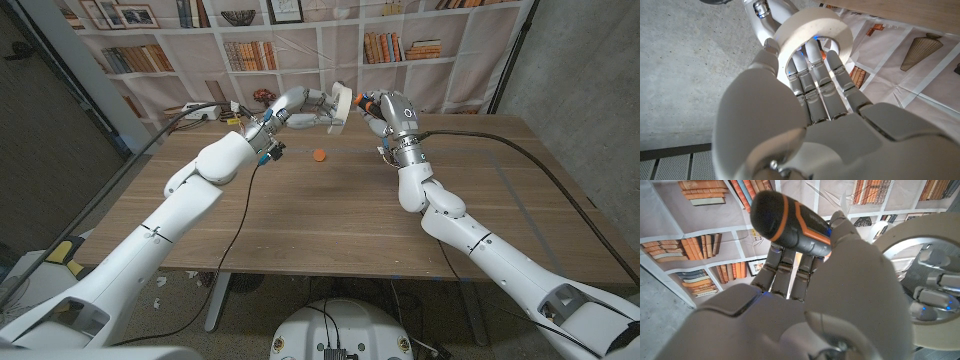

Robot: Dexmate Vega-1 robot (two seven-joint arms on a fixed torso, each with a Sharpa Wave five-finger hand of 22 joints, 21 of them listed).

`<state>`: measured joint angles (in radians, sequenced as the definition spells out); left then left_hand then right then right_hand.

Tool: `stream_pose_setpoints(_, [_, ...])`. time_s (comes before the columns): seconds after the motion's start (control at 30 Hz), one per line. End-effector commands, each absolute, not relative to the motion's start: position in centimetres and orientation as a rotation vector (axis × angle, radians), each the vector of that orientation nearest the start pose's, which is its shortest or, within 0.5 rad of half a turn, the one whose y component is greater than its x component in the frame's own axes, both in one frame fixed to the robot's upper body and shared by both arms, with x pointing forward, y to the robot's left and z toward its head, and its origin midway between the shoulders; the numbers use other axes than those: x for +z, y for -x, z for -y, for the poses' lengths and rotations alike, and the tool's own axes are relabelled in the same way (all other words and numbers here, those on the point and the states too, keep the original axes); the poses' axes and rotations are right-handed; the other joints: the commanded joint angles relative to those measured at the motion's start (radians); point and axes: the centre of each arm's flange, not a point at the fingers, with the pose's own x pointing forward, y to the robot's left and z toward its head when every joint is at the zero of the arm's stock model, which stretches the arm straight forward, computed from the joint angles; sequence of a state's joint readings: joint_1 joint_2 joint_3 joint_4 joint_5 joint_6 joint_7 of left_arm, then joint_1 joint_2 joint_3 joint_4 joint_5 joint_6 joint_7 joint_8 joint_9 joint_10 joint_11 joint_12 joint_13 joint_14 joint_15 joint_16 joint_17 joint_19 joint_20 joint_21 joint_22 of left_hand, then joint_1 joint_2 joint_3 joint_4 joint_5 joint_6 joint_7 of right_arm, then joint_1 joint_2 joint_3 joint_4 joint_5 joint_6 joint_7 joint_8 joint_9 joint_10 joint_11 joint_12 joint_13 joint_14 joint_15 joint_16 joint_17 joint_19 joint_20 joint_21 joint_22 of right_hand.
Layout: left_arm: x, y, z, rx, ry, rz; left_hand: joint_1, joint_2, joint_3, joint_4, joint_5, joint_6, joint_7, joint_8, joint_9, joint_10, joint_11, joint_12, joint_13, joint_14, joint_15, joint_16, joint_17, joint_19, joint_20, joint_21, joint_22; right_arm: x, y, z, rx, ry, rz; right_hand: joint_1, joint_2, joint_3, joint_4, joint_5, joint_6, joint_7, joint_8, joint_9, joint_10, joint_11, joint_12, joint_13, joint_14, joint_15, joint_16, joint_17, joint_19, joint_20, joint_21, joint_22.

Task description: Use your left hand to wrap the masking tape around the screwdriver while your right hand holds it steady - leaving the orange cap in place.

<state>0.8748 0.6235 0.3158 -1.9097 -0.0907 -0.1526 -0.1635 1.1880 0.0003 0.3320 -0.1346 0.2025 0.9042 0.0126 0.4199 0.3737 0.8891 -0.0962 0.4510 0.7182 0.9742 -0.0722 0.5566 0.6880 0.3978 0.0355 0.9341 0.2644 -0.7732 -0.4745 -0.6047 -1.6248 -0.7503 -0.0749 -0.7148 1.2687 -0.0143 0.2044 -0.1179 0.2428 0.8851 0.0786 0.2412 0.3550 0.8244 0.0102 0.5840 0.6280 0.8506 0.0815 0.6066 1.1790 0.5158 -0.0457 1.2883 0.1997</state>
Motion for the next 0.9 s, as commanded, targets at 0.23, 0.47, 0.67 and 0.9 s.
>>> stream_pose_setpoints(0.23, [9.6,-51.9,-18.3,-0.442,-0.683,0.929,0.178,0.171,0.012,0.002,0.001,0.011,0.001,-0.003,0.005,0.034,-0.035,-0.006,0.007,0.082,-0.163,-0.003,0.011,-0.008,-0.002,0.016,-0.005,6.2,-56.3,17.0,-0.440,0.757,1.171,0.145,0.145,0.002,0.003,0.006,0.174,-0.135,0.007,0.005,0.075,-0.071,-0.004,0.002,0.202,-0.303,0.001,0.007,-0.005,-0.154,0.011,0.000])
stream_pose_setpoints(0.47, [9.6,-52.0,-18.7,-0.434,-0.684,0.929,0.177,0.171,0.013,0.002,0.000,0.013,0.002,-0.005,0.007,0.035,-0.034,-0.009,0.008,0.084,-0.163,-0.005,0.015,-0.012,-0.003,0.024,-0.009,6.1,-56.2,18.1,-0.421,0.663,1.164,0.146,0.145,0.001,0.003,0.007,0.173,-0.135,0.005,0.006,0.076,-0.070,-0.006,0.004,0.202,-0.303,-0.002,0.007,-0.007,-0.154,0.014,-0.002])
stream_pose_setpoints(0.67, [9.8,-52.2,-18.8,-0.431,-0.678,0.932,0.177,0.170,0.013,0.003,0.000,0.012,0.000,-0.007,0.010,0.037,-0.036,-0.011,0.011,0.085,-0.163,-0.008,0.019,-0.015,-0.004,0.031,-0.013,6.1,-56.0,18.5,-0.377,0.613,1.184,0.147,0.145,0.001,0.003,0.007,0.175,-0.136,0.005,0.007,0.077,-0.069,-0.007,0.006,0.202,-0.303,-0.005,0.008,-0.010,-0.154,0.018,-0.004])
stream_pose_setpoints(0.9, [10.0,-52.4,-19.0,-0.431,-0.680,0.929,0.176,0.170,0.014,0.003,-0.001,0.013,0.002,-0.009,0.011,0.035,-0.036,-0.015,0.012,0.086,-0.163,-0.011,0.022,-0.017,-0.004,0.039,-0.018,6.2,-55.7,18.7,-0.327,0.617,1.200,0.147,0.144,0.000,0.003,0.007,0.175,-0.139,0.003,0.007,0.079,-0.071,-0.009,0.007,0.201,-0.303,-0.008,0.009,-0.014,-0.154,0.021,-0.005])
